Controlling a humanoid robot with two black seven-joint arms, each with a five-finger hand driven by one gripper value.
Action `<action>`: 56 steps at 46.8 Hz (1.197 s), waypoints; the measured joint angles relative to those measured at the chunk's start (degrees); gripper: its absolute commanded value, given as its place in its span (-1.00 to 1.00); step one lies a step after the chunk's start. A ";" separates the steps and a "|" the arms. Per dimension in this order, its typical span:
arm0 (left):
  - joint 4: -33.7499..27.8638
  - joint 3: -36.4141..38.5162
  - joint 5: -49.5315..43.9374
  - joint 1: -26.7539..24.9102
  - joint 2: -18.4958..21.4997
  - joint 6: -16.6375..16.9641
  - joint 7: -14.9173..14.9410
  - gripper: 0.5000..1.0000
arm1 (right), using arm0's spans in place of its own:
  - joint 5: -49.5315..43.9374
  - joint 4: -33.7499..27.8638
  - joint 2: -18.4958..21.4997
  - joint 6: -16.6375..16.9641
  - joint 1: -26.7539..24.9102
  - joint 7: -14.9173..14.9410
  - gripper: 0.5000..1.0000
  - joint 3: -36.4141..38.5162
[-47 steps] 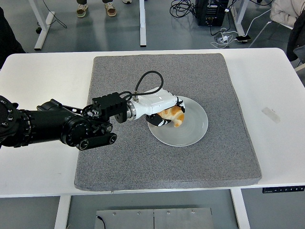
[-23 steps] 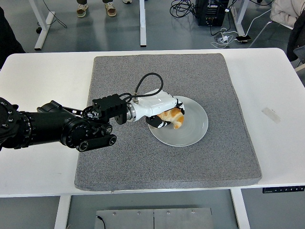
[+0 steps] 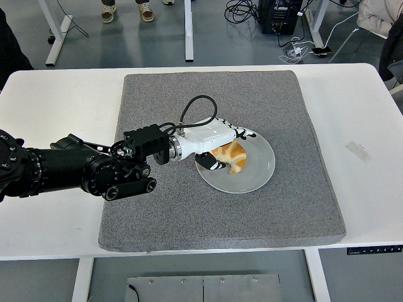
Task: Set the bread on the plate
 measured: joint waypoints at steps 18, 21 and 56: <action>-1.45 -3.47 -0.61 -1.39 -0.01 -0.18 -3.25 0.76 | 0.00 -0.01 0.00 0.00 -0.01 0.00 1.00 0.01; -1.72 -3.94 -0.63 -2.08 0.00 -0.18 -3.50 0.77 | 0.00 -0.01 0.00 0.00 -0.01 0.00 1.00 0.01; -4.43 -21.36 -18.65 0.00 7.60 0.05 -13.23 0.85 | -0.01 0.00 0.00 0.00 -0.01 0.00 1.00 0.00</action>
